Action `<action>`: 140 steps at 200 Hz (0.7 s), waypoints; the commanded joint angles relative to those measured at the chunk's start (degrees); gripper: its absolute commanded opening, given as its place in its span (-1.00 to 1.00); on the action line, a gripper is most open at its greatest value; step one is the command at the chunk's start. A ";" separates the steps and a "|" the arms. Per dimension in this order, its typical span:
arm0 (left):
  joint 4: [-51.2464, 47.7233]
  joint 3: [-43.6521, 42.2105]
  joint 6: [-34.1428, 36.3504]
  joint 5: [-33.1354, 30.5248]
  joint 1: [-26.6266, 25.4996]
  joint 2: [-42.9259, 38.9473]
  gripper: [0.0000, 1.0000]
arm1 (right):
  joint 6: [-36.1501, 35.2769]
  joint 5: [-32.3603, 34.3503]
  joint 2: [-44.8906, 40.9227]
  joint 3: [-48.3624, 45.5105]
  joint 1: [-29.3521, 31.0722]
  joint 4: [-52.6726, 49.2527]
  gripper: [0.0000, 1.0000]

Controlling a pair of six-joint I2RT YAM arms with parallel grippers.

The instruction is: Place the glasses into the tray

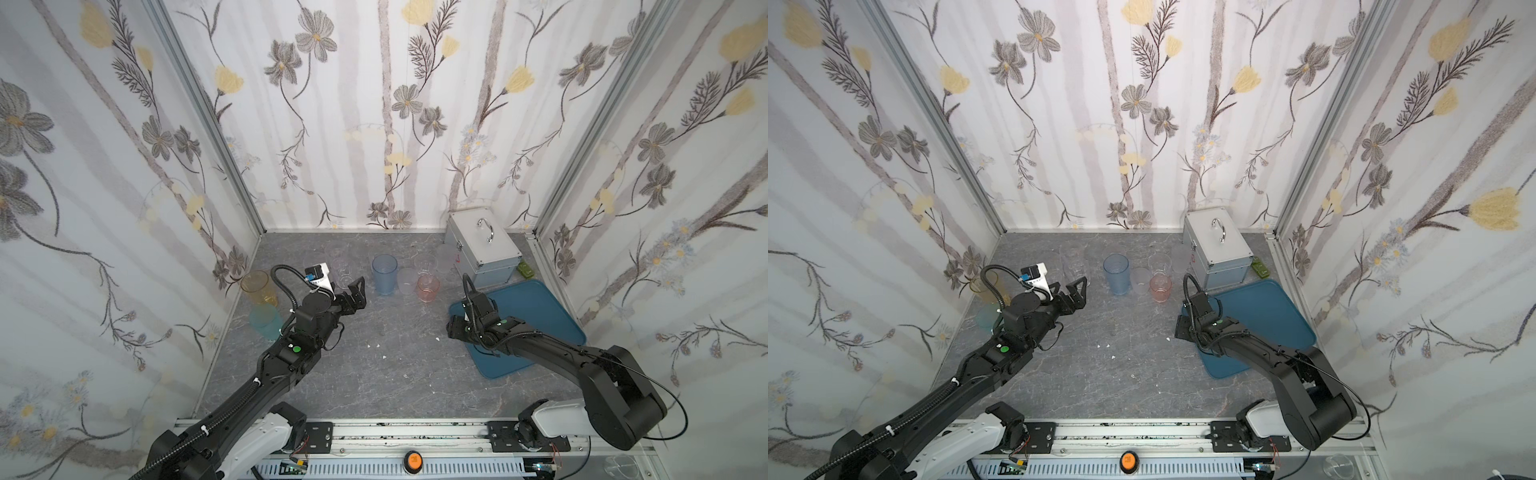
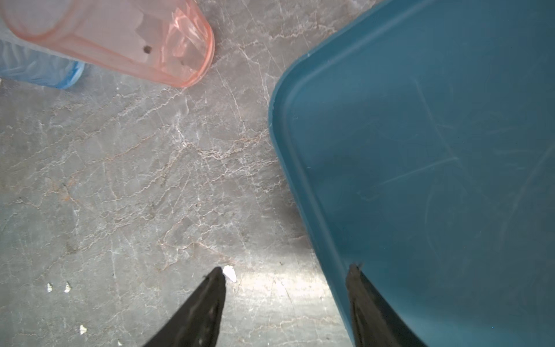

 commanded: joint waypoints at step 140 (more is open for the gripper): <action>-11.34 4.17 -4.50 -1.47 -0.89 9.15 0.92 | 1.08 -2.75 1.63 3.39 7.56 -5.17 0.15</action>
